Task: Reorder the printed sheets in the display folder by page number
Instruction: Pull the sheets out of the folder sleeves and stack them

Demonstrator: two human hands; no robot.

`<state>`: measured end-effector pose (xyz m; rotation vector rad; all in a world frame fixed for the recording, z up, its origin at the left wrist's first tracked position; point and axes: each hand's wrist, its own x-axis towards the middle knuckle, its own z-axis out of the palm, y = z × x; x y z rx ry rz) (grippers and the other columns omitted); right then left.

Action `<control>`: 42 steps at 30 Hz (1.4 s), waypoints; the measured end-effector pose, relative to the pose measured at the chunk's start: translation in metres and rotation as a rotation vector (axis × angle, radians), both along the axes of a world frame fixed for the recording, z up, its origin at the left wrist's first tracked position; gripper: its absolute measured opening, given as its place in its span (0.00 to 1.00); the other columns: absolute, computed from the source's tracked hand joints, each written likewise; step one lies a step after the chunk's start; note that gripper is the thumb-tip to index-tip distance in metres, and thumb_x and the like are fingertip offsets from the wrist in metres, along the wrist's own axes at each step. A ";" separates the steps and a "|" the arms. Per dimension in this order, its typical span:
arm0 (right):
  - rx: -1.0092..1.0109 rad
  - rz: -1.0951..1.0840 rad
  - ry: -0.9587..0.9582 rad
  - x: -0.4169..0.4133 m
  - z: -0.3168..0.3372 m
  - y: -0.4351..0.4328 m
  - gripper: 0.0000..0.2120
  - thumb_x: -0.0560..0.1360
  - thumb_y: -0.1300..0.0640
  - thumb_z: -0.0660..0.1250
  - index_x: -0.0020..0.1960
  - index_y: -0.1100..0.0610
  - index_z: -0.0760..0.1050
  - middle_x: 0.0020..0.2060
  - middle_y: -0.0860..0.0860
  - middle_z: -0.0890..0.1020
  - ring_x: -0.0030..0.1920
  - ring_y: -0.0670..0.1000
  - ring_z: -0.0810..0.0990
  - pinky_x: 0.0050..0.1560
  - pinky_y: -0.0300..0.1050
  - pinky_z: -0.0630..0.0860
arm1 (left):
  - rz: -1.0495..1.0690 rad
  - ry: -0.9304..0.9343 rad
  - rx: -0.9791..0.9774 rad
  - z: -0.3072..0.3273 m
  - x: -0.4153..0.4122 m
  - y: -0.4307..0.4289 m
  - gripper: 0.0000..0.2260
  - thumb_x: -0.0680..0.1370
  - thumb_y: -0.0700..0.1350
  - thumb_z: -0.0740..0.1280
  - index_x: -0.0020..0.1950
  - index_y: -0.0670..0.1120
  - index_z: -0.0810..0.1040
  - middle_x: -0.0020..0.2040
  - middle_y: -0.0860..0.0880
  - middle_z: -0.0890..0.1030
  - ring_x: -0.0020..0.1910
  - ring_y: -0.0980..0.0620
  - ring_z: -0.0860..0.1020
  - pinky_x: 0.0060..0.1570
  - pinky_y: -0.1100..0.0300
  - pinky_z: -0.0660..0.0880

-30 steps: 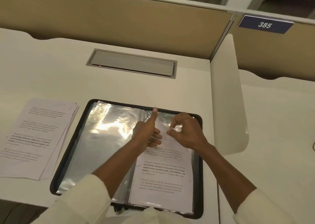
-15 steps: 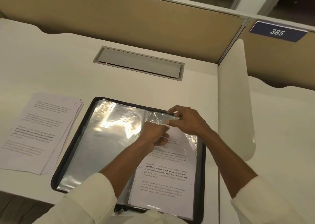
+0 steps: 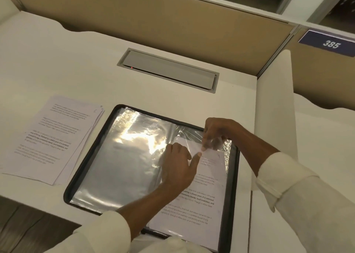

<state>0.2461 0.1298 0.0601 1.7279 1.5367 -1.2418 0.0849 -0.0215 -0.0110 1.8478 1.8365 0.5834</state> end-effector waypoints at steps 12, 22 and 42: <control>0.183 0.083 -0.110 0.015 -0.006 0.008 0.10 0.65 0.55 0.79 0.37 0.62 0.83 0.38 0.58 0.88 0.35 0.55 0.85 0.40 0.46 0.81 | -0.268 0.125 0.049 -0.039 -0.035 -0.064 0.47 0.79 0.75 0.60 0.85 0.42 0.56 0.86 0.42 0.41 0.86 0.42 0.44 0.81 0.37 0.57; 0.565 0.090 -0.235 0.062 -0.008 0.056 0.18 0.74 0.43 0.77 0.56 0.54 0.78 0.53 0.52 0.83 0.53 0.57 0.82 0.56 0.55 0.80 | -0.377 0.199 0.193 -0.041 -0.041 -0.073 0.47 0.79 0.73 0.63 0.84 0.41 0.56 0.86 0.37 0.47 0.85 0.37 0.48 0.81 0.37 0.54; 1.880 -0.097 0.158 0.057 0.137 0.050 0.13 0.83 0.51 0.65 0.48 0.60 0.78 0.45 0.55 0.85 0.42 0.52 0.80 0.39 0.42 0.71 | -0.338 0.125 -0.041 -0.019 -0.052 -0.042 0.29 0.81 0.67 0.62 0.76 0.51 0.70 0.84 0.50 0.59 0.82 0.50 0.58 0.78 0.46 0.65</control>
